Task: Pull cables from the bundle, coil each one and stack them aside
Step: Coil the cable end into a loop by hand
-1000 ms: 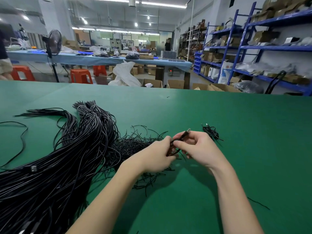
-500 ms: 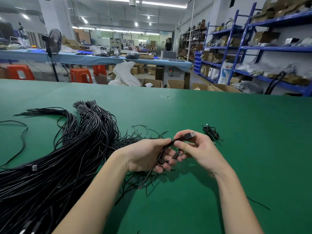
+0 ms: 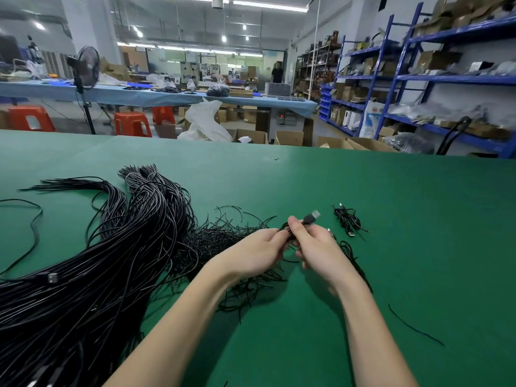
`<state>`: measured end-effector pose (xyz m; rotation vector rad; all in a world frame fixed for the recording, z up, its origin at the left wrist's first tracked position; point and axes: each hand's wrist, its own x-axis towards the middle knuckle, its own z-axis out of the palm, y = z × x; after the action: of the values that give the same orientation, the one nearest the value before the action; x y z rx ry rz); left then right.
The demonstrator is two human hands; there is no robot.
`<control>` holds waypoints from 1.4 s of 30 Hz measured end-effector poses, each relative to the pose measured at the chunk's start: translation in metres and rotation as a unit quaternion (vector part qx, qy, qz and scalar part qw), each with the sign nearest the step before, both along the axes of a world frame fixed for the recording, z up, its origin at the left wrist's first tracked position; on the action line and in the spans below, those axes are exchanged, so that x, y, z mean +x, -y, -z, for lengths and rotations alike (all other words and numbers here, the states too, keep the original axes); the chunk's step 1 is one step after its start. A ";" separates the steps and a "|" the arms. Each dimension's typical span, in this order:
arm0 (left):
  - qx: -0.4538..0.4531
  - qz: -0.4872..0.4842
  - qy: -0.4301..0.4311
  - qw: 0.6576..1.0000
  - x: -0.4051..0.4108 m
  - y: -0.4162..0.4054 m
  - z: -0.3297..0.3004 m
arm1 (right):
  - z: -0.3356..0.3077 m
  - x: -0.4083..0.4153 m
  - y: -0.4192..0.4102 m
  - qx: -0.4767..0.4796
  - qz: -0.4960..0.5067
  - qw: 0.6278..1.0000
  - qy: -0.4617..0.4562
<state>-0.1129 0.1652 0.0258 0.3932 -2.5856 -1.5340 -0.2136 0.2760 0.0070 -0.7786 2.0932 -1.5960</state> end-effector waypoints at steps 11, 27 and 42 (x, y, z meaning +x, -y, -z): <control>-0.293 0.066 0.054 0.952 -0.002 -0.009 0.009 | -0.001 -0.005 -0.005 0.101 0.025 0.989 -0.106; 0.053 0.090 0.037 0.994 0.004 -0.014 -0.001 | 0.012 -0.009 -0.005 0.075 0.059 0.991 -0.097; 0.133 0.133 0.024 0.982 0.008 -0.007 0.003 | 0.001 -0.002 -0.006 0.073 0.044 0.995 -0.055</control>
<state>-0.1050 0.1721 0.0224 0.1080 -2.5585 -1.9921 -0.2160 0.2823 0.0061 -0.7500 2.3224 -1.4541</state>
